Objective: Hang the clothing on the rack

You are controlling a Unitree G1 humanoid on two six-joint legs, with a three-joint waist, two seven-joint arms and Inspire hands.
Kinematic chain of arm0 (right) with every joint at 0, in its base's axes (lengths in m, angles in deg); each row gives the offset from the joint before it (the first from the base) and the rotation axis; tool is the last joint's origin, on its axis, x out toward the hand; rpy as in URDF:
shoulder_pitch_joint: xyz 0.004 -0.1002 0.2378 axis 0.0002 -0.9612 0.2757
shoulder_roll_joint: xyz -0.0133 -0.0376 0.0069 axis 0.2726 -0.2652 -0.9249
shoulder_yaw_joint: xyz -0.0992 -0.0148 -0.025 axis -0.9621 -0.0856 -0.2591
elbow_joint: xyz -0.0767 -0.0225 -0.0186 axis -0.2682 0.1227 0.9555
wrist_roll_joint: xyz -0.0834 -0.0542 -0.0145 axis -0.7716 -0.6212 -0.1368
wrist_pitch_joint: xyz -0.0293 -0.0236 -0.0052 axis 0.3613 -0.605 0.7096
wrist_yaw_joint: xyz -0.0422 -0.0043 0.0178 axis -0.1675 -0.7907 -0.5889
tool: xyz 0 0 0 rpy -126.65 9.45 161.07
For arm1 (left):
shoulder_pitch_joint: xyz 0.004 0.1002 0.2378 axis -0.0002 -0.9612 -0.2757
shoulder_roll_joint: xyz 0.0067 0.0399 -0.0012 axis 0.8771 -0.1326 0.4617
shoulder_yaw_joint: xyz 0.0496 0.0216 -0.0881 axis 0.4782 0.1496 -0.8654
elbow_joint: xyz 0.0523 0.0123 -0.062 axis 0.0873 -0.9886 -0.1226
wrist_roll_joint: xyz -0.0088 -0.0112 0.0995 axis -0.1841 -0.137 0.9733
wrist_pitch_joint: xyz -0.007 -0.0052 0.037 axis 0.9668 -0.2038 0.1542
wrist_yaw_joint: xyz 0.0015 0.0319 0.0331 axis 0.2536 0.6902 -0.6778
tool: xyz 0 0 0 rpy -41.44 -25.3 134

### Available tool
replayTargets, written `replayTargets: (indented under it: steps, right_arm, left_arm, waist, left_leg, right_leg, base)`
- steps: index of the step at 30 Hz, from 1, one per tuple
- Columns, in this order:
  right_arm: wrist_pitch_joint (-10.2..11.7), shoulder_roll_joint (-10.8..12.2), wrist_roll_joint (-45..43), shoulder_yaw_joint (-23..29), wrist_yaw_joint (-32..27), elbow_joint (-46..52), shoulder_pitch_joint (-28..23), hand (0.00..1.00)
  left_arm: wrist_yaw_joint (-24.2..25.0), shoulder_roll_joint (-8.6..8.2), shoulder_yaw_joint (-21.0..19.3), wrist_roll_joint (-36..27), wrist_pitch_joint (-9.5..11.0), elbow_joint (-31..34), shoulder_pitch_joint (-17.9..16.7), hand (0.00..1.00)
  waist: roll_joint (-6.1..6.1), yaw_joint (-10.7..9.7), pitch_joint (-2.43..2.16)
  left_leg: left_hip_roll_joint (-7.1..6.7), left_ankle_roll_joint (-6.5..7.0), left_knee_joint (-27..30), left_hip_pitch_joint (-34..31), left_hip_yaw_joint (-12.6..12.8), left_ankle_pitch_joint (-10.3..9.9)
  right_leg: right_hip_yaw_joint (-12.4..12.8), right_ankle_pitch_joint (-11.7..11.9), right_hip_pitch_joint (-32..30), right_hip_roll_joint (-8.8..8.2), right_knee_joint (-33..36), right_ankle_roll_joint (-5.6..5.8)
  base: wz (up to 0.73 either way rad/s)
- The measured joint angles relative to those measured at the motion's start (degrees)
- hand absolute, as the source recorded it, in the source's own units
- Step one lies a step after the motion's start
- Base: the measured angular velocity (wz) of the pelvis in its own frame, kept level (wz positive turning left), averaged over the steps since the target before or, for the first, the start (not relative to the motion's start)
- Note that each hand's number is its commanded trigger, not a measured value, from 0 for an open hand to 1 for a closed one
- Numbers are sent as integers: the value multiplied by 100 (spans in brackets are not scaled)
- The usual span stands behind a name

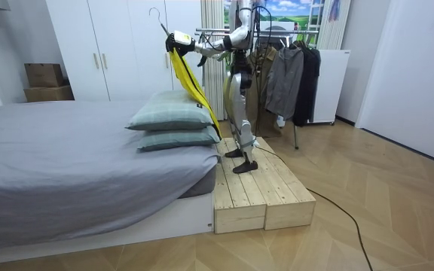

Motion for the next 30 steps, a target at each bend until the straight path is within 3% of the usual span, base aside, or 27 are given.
replayTargets:
  steps: [4, 14, 19, 30]
  right_arm:
    - [48, 3, -480, -2, -24, 582, 4, 0]
    - [63, 5, -677, -295, 162, 1625, 47, 0]
    - [142, 9, -825, -536, 463, 1869, 77, 0]
    - [435, -54, -896, -1128, 846, 2449, 86, 0]
  left_arm:
    - [184, -15, 1, -1, -125, 46, 0, 100]
    - [398, -85, 1, 0, -152, 217, 6, 100]
    - [494, -92, -7, -5, -150, 220, 6, 100]
    - [543, -92, 60, 20, -71, 579, 5, 100]
  waist:
    - [-4, 7, 1]
    - [37, 156, 25]
    - [143, 256, 107]
    - [139, 442, 99]
  left_leg:
    - [0, 0, -2, 4, 0, 0]
    - [24, -1, 0, 36, 36, -1]
    - [17, -1, -3, 4, 31, -1]
    - [28, -2, -31, 4, 43, -1]
  right_leg:
    - [-8, 6, 7, -3, 9, -2]
    - [15, 10, -28, 4, 99, -9]
    - [14, 10, -56, 0, 100, -9]
    - [20, 10, -70, 13, 102, -10]
  base:
    - [0]
    - [-2]
    - [0]
    - [0]
